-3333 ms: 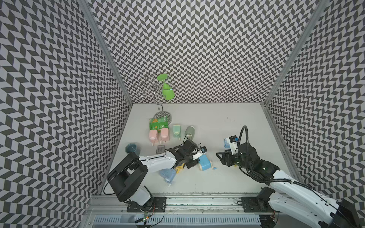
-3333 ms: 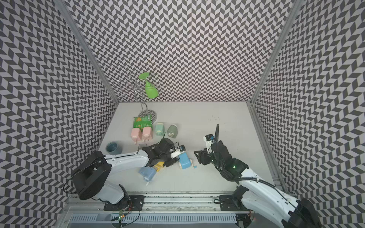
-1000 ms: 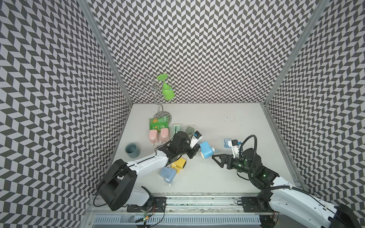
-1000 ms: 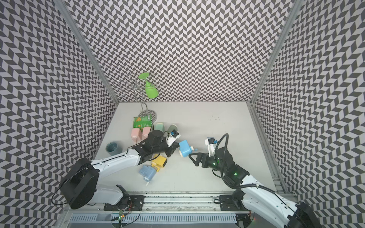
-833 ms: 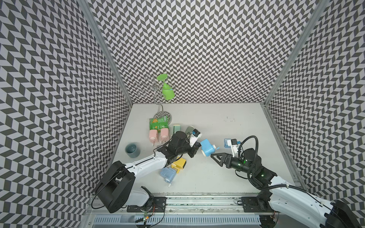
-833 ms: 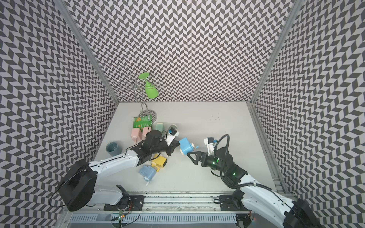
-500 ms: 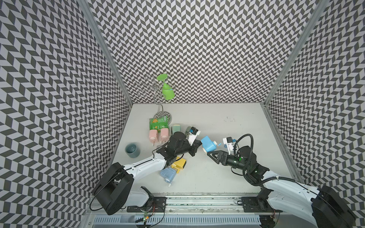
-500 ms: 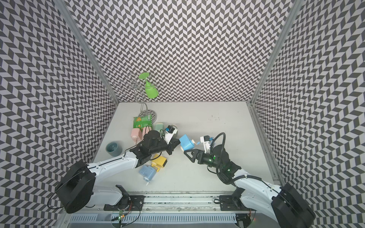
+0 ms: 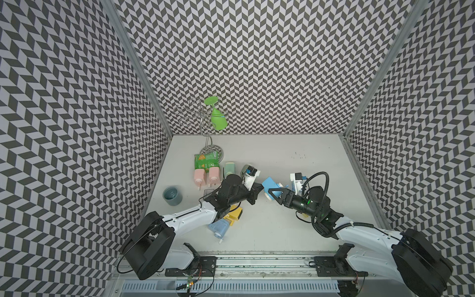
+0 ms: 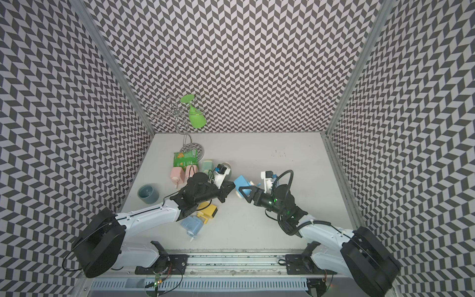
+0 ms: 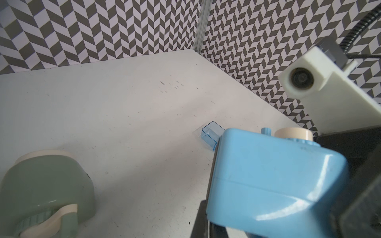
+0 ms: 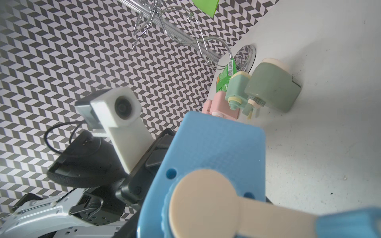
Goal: Put the tray back into the pencil sharpener
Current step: Pick up the pencil sharpener from the center of the board.
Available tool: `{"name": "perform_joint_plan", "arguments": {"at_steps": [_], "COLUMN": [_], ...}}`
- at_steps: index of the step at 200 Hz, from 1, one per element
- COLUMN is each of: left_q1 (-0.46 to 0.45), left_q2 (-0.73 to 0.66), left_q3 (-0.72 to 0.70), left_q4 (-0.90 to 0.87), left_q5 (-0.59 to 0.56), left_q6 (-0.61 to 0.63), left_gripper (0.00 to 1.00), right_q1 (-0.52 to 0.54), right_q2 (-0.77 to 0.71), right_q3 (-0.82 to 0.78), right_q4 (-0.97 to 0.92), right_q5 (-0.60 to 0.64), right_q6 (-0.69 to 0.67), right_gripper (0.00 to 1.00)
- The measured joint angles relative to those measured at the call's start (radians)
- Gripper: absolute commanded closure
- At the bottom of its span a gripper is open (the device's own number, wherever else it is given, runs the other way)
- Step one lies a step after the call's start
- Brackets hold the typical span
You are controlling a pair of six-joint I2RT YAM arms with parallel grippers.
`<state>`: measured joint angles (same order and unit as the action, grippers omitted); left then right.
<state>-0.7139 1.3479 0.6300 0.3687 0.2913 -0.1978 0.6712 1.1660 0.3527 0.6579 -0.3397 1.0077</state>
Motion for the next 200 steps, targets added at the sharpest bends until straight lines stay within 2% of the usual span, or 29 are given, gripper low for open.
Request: {"name": "perform_joint_plan", "arguments": {"at_steps": [50,61,88,104,109,134,155,176,200], "left_q1": [-0.001,-0.001,-0.004,0.003,0.006,0.003,0.001,0.025,0.103], "left_q2": [-0.001,-0.001,-0.018,-0.041,-0.050,-0.114,-0.217,-0.327,-0.433], "left_q3": [-0.013,-0.014,-0.016,-0.026,-0.030,-0.047,-0.073,-0.111,-0.150], "left_q4": [0.012,0.011,0.009,0.003,0.000,-0.017,-0.039,-0.059,-0.081], "left_q5": [-0.050,-0.059,-0.074,-0.107,-0.117,-0.141,-0.158,-0.181,-0.212], "left_q6": [-0.010,-0.009,-0.015,-0.003,-0.004,0.005,0.018,0.021,0.013], "left_gripper": [0.99,0.88,0.45,0.28,0.25,0.23,0.23,0.23,0.23], "right_q1": [0.001,0.001,0.001,0.000,0.000,-0.003,-0.009,-0.013,-0.013], "right_q2": [0.057,0.064,0.066,0.062,0.059,0.031,-0.010,-0.043,-0.038], "right_q3": [0.021,0.022,0.022,0.023,0.024,0.032,0.058,0.121,0.246], "right_q4": [0.030,0.033,0.031,0.024,0.014,-0.072,-0.201,-0.355,-0.548], "right_q5": [0.022,0.022,0.035,0.049,0.057,0.091,0.129,0.150,0.146], "right_q6": [0.024,0.027,0.029,0.026,0.022,-0.024,-0.117,-0.263,-0.454], "right_gripper": [0.44,0.46,0.50,0.52,0.53,0.58,0.60,0.64,0.67]}}
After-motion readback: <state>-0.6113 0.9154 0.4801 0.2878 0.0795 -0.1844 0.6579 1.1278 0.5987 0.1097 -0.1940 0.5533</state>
